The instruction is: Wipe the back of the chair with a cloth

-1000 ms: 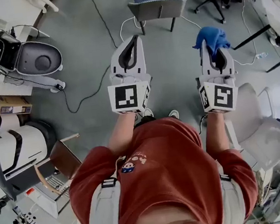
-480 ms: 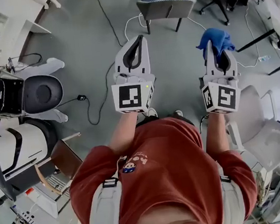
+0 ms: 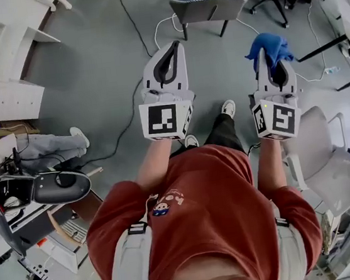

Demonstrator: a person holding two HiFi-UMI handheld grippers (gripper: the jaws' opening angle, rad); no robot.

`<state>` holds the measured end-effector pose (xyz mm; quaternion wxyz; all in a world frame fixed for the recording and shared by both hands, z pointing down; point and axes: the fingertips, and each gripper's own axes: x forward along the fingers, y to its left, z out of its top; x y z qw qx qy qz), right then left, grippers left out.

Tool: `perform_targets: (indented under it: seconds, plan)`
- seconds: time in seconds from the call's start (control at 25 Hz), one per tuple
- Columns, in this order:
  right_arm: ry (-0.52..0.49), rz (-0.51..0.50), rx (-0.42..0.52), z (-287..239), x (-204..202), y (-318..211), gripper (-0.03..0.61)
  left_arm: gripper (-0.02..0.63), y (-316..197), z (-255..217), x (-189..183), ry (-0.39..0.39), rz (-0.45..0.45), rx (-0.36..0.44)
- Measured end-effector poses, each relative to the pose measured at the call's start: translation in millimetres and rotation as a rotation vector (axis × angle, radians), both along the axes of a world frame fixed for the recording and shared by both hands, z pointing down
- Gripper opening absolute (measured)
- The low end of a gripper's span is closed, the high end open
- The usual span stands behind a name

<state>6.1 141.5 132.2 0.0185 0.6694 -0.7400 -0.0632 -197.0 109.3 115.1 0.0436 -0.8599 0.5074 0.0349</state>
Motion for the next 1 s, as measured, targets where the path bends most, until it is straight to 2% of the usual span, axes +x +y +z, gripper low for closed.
perform_targets:
  seconds: [0.2,0.4,0.56,0.68,0.76,0.84,1.0]
  plan:
    - [-0.005,-0.016,-0.012,11,31,-46,0.054,0.009,-44,7,30,-0.019,-0.018,0.0]
    - [-0.01,-0.042,-0.037,16,77,-106,0.054,0.009,-98,8,78,-0.01,-0.042,-0.05]
    - [-0.01,-0.059,-0.04,19,118,-151,0.054,0.009,-136,5,117,0.0,-0.071,-0.029]
    - [-0.005,-0.075,-0.047,24,145,-182,0.054,0.009,-161,17,142,-0.069,-0.084,-0.06]
    - [0.0,-0.089,-0.052,27,154,-202,0.054,0.009,-179,21,152,-0.083,-0.095,-0.062]
    - [0.003,-0.097,-0.06,32,158,-216,0.054,0.009,-194,22,155,-0.064,-0.107,-0.056]
    - [-0.001,-0.092,-0.085,49,159,-233,0.054,0.009,-211,40,156,-0.075,-0.102,-0.084]
